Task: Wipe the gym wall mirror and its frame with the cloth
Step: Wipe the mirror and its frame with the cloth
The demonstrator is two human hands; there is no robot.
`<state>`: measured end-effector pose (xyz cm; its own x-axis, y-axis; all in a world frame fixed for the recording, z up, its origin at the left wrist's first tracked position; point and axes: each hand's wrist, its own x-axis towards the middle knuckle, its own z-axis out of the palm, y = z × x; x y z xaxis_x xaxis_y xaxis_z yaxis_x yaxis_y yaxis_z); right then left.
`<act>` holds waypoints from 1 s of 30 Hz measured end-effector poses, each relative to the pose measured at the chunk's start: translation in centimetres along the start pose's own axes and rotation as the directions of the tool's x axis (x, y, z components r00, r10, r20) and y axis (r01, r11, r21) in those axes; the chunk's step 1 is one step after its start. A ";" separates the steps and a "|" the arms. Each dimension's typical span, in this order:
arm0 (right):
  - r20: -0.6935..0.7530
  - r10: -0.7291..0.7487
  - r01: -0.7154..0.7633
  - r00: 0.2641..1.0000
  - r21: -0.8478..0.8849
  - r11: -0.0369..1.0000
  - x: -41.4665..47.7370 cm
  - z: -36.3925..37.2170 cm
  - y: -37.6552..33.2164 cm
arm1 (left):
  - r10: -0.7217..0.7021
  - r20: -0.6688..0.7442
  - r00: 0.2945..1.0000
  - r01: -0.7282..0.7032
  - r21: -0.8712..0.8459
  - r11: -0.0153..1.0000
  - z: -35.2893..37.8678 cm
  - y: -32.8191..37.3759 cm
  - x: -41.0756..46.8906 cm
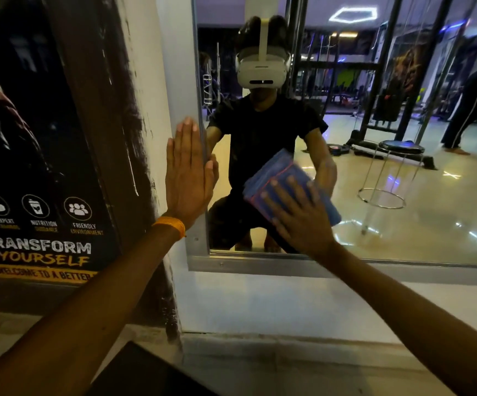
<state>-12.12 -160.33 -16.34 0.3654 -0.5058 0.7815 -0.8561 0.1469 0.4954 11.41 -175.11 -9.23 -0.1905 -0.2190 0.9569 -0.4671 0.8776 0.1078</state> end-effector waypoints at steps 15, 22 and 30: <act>0.114 -0.162 0.164 0.980 -0.012 0.986 -0.9 0.7 -1.8 | -0.009 0.044 0.999 -0.002 0.246 0.969 1.9 -0.5 1.1; -0.021 -0.028 0.028 0.999 -0.011 1.000 6.3 -4.5 8.5 | -0.011 0.023 1.000 0.005 0.252 0.968 2.1 -0.3 1.1; 0.021 0.093 -0.093 0.995 -0.020 0.995 6.8 -3.6 3.4 | 0.007 0.034 0.999 -0.016 0.245 0.970 1.7 -0.3 1.2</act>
<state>-11.21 -160.22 -7.94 0.2764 -0.5074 0.8162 -0.8789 0.2100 0.4282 9.89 -176.33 -8.59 -0.2236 -0.2272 0.9478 -0.6611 0.7500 0.0238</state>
